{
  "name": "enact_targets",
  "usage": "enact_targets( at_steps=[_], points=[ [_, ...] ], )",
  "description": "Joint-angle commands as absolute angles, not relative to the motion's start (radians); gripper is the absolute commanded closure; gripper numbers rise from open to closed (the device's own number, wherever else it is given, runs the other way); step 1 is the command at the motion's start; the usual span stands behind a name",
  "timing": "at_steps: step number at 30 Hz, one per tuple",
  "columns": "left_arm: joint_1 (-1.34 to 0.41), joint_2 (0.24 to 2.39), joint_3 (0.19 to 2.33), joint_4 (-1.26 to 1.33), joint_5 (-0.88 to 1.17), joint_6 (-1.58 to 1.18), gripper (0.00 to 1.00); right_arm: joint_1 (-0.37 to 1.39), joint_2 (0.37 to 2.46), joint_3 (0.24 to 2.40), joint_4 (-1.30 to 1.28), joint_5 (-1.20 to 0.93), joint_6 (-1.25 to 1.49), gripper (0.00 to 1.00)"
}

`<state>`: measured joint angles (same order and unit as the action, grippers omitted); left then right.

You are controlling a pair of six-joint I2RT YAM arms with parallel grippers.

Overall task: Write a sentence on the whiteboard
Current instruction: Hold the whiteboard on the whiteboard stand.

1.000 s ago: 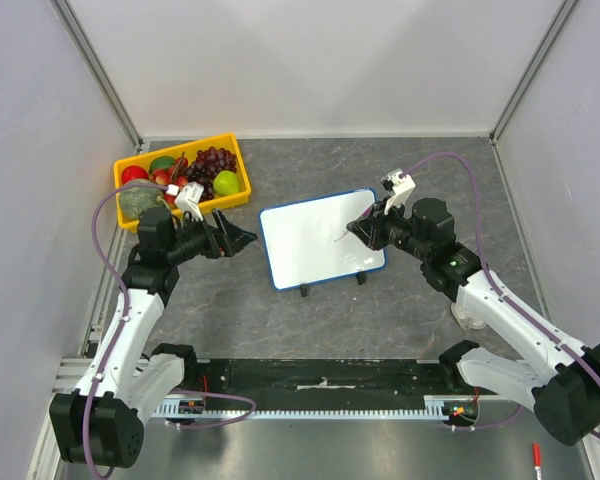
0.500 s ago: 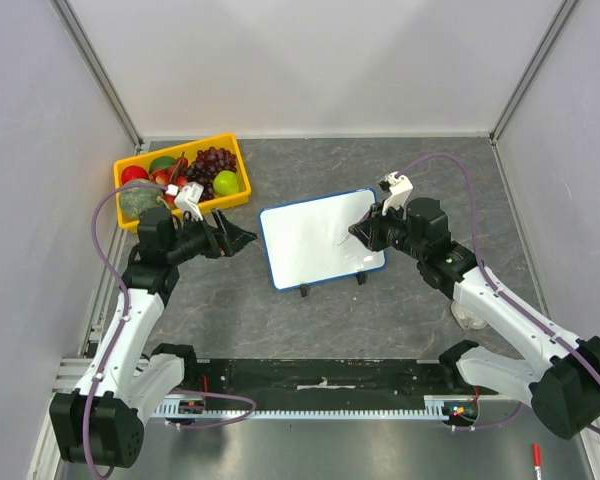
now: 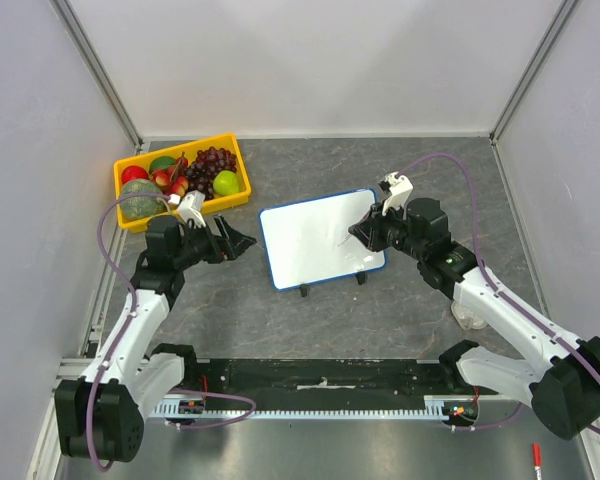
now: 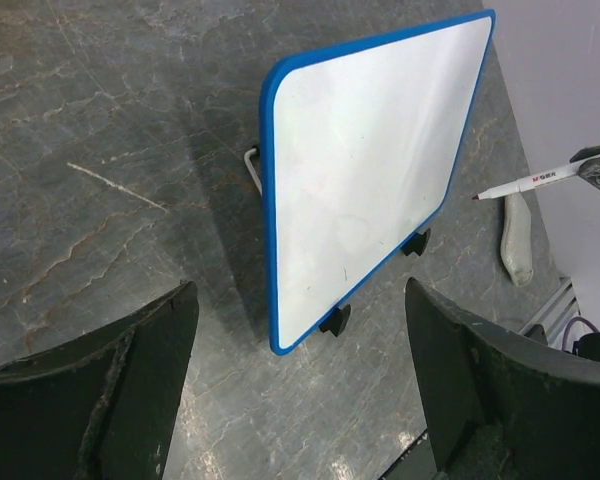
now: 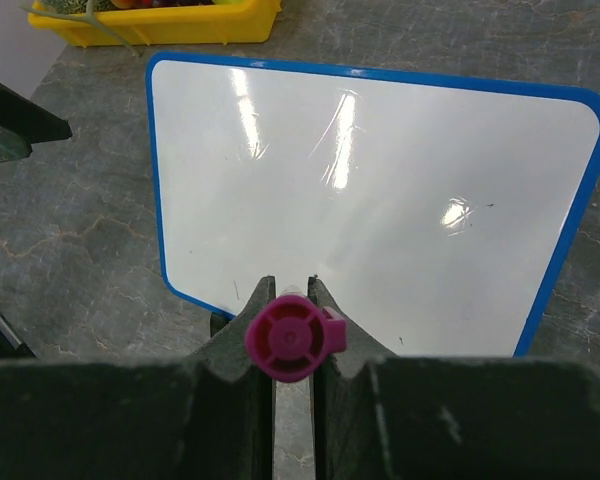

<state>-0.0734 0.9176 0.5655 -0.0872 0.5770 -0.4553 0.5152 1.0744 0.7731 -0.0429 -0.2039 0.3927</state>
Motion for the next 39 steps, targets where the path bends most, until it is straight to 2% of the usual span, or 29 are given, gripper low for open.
enact_targets(
  at_steps=[1, 9, 15, 28, 39],
  points=[
    [-0.068, 0.942, 0.552, 0.05, 0.604, -0.482, 0.12, 0.518, 1.057, 0.824, -0.044, -0.196, 0.387, 1.0],
    [-0.067, 1.023, 0.545, 0.109, 0.652, -0.482, 0.12, 0.517, 1.058, 0.827, -0.051, -0.207, 0.385, 1.0],
    [-0.067, 1.103, 0.512, 0.254, 0.725, -0.523, 0.12, 0.518, 1.051, 0.824, -0.043, -0.235, 0.373, 1.0],
    [-0.071, 1.365, 0.505, 0.498, 0.841, -0.557, 0.21, 0.518, 1.034, 0.816, -0.038, -0.265, 0.376, 1.0],
    [-0.071, 1.42, 0.509, 0.512, 0.841, -0.542, 0.22, 0.518, 1.042, 0.807, -0.032, -0.253, 0.38, 1.0]
  ],
)
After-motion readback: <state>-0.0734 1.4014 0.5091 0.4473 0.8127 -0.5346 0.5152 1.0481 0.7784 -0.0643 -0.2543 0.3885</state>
